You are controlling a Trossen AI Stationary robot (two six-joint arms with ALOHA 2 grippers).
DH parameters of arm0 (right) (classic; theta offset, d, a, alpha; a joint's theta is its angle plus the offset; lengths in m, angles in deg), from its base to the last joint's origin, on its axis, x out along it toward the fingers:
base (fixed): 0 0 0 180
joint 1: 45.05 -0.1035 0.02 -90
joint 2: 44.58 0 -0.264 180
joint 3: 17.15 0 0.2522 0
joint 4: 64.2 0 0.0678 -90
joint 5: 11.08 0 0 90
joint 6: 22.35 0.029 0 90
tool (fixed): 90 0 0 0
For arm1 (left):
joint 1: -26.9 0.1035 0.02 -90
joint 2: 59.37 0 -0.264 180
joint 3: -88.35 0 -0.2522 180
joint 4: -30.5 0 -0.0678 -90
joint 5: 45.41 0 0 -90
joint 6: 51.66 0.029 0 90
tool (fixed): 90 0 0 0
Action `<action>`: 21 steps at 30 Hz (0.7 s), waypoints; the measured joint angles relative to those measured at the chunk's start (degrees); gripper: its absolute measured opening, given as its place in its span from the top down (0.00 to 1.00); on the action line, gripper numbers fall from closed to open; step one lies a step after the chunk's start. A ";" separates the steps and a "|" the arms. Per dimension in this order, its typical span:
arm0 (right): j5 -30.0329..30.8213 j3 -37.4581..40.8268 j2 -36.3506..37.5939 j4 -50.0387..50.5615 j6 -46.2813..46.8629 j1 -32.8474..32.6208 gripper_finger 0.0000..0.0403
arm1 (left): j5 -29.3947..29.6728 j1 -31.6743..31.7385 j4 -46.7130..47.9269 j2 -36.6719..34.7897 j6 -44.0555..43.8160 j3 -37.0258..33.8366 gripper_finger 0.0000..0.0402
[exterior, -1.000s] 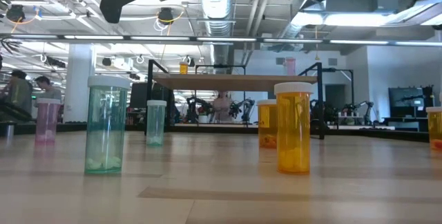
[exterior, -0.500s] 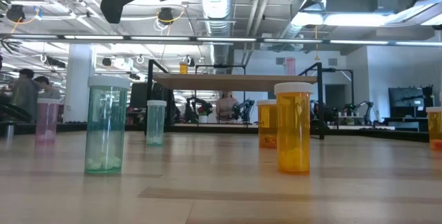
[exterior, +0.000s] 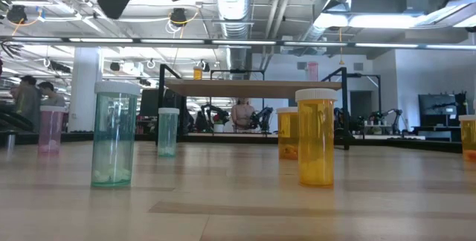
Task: Pick and place medicine bottles onto shelf by color
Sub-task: Put the pink pill bottle on the shelf
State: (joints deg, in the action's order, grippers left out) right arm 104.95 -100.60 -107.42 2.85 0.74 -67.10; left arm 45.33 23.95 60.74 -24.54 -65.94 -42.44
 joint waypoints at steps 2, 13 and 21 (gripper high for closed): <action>0.16 0.00 -0.14 0.06 0.45 -0.75 0.41 | 0.05 -0.25 5.38 -0.01 -1.19 0.92 0.42; 1.70 -0.02 -1.25 -0.23 0.54 -1.41 0.41 | 8.95 -6.96 25.73 0.02 -12.99 0.94 0.42; 1.70 -0.02 -1.28 -0.19 0.52 -1.47 0.41 | 13.70 -13.48 26.78 0.62 -16.53 0.94 0.42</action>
State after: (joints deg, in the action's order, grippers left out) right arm 106.65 -100.63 -108.69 2.66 1.26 -68.58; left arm 59.03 10.47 87.52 -23.92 -82.47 -41.50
